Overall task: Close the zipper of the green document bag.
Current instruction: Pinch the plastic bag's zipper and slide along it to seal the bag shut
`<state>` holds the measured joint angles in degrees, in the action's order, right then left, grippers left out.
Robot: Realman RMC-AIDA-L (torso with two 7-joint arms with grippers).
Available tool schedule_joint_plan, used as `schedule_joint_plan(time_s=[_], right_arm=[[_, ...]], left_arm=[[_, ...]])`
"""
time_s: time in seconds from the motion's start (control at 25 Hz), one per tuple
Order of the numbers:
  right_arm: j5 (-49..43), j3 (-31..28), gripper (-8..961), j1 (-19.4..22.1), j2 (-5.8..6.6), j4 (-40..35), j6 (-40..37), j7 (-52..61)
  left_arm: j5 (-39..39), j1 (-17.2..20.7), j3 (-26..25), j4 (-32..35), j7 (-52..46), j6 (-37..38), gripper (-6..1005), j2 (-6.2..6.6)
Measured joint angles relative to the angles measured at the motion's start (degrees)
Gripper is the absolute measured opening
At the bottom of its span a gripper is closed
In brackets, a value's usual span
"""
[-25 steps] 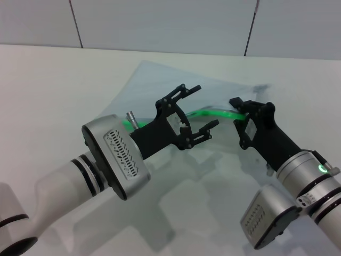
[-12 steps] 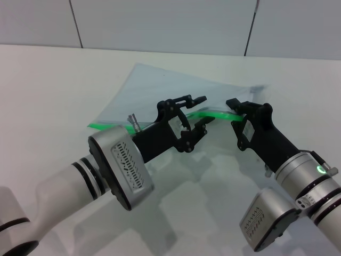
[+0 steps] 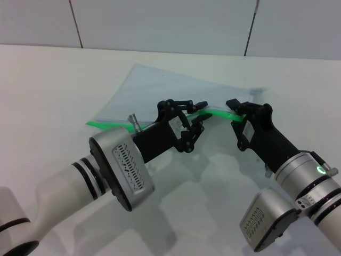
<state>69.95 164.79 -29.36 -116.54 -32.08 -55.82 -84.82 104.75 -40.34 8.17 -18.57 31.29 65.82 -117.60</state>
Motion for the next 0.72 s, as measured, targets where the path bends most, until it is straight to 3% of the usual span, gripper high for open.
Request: schedule_joint_plan(time_s=[0.4, 0.72], right_arm=[[-2.33, 0.0, 34, 0.14, 0.01, 0.54, 0.19, -0.04], [-2.46, 0.0, 33, 0.11, 0.0, 0.6, 0.28, 0.09]], left_arm=[[-0.01, -0.03, -0.16, 0.01, 0.08, -1.31, 113, 0.01], [-0.25, -0.28, -0.56, -0.65, 0.09, -3.07, 90, 0.01]])
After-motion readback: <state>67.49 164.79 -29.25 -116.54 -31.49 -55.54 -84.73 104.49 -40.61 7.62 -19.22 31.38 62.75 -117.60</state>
